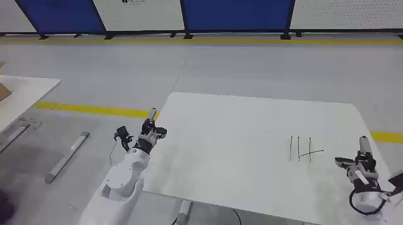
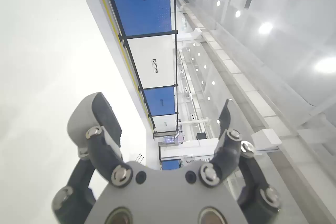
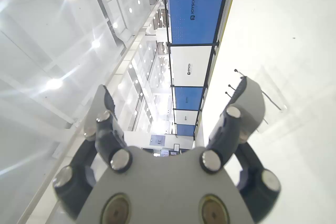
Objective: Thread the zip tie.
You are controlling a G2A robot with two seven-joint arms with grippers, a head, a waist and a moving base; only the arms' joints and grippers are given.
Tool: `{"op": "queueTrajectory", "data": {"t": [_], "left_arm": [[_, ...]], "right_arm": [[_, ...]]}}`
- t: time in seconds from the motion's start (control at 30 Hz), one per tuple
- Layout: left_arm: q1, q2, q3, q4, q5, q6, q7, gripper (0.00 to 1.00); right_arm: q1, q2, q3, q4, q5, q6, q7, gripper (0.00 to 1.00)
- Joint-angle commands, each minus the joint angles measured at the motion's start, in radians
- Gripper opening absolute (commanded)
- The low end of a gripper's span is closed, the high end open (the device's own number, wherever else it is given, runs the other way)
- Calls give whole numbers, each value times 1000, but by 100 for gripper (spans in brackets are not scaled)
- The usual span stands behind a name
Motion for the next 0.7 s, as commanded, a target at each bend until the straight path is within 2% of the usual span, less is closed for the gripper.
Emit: {"op": "queueTrajectory", "data": {"t": [0.0,0.03,0.07,0.1,0.13,0.17,0.2,0.23,0.27,0.3,0.33,0.37,0.4,0.43,0.47,0.5,0.53,0.57,0.6,0.63,0.67], "left_arm": [[0,0,0,0,0,0,0,78],[0,0,0,0,0,0,0,100],[0,0,0,0,0,0,0,100],[0,0,0,0,0,0,0,100],[0,0,0,0,0,0,0,100],[0,0,0,0,0,0,0,78],[0,0,0,0,0,0,0,100],[0,0,0,0,0,0,0,78],[0,0,0,0,0,0,0,100],[0,0,0,0,0,0,0,100],[0,0,0,0,0,0,0,100],[0,0,0,0,0,0,0,78],[0,0,0,0,0,0,0,100],[0,0,0,0,0,0,0,100],[0,0,0,0,0,0,0,78],[0,0,0,0,0,0,0,100],[0,0,0,0,0,0,0,78],[0,0,0,0,0,0,0,100],[0,0,0,0,0,0,0,100],[0,0,0,0,0,0,0,78],[0,0,0,0,0,0,0,78]], "right_arm": [[0,0,0,0,0,0,0,100],[0,0,0,0,0,0,0,100],[0,0,0,0,0,0,0,100],[0,0,0,0,0,0,0,78],[0,0,0,0,0,0,0,100],[0,0,0,0,0,0,0,100],[0,0,0,0,0,0,0,78],[0,0,0,0,0,0,0,78],[0,0,0,0,0,0,0,78],[0,0,0,0,0,0,0,100],[0,0,0,0,0,0,0,78],[0,0,0,0,0,0,0,78],[0,0,0,0,0,0,0,78],[0,0,0,0,0,0,0,100],[0,0,0,0,0,0,0,100],[0,0,0,0,0,0,0,78],[0,0,0,0,0,0,0,78],[0,0,0,0,0,0,0,78],[0,0,0,0,0,0,0,100],[0,0,0,0,0,0,0,100],[0,0,0,0,0,0,0,100]]}}
